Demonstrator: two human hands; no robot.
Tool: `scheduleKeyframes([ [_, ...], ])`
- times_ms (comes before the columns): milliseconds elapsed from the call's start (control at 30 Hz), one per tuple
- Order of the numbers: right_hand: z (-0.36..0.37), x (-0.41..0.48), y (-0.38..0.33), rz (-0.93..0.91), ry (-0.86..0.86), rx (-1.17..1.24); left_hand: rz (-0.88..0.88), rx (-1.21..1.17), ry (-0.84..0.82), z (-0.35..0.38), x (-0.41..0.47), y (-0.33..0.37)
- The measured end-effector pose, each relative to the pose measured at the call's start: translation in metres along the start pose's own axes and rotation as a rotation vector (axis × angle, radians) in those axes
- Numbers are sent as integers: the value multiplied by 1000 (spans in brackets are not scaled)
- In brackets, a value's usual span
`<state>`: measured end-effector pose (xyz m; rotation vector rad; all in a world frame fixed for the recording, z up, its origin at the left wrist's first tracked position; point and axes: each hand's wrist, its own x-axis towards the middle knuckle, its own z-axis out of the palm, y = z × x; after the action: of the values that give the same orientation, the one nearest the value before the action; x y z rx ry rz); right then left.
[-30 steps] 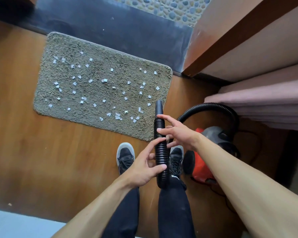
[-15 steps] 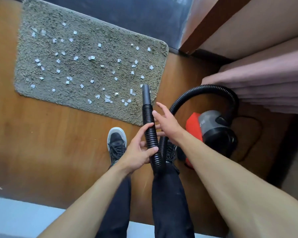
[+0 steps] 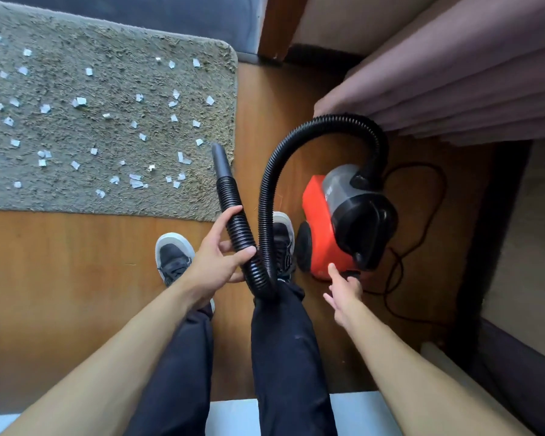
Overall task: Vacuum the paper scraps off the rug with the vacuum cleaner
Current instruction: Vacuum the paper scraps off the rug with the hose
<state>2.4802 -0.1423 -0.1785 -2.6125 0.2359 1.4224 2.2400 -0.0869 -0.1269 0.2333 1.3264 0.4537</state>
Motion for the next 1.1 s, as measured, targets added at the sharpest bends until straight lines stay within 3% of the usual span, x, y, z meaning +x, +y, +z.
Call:
scheduleKeyframes([
  [200,7,17,-17,90,-46,234,-21,39,-13,2,14,-13],
  [467,30,35,-22,165,115,128,-39,75,-14,2,23,-23],
  [700,28,32,-23,179,46,64,-33,61,-12,6,19,-23],
  [767,32,21,-23,111,7,21,-17,52,-17,6,14,-21],
  [867,48,-2,-29,-189,28,-173,-6,24,-14,5,6,-15],
  [933,66,-25,-50,-370,-137,-250,1,9,-12,3,1,-13],
  [1000,85,-45,-74,-473,-396,-342,12,8,-20,-1,-3,-13],
  [1100,111,-68,-107,-592,-613,-524,31,18,-27,-6,-6,-15],
])
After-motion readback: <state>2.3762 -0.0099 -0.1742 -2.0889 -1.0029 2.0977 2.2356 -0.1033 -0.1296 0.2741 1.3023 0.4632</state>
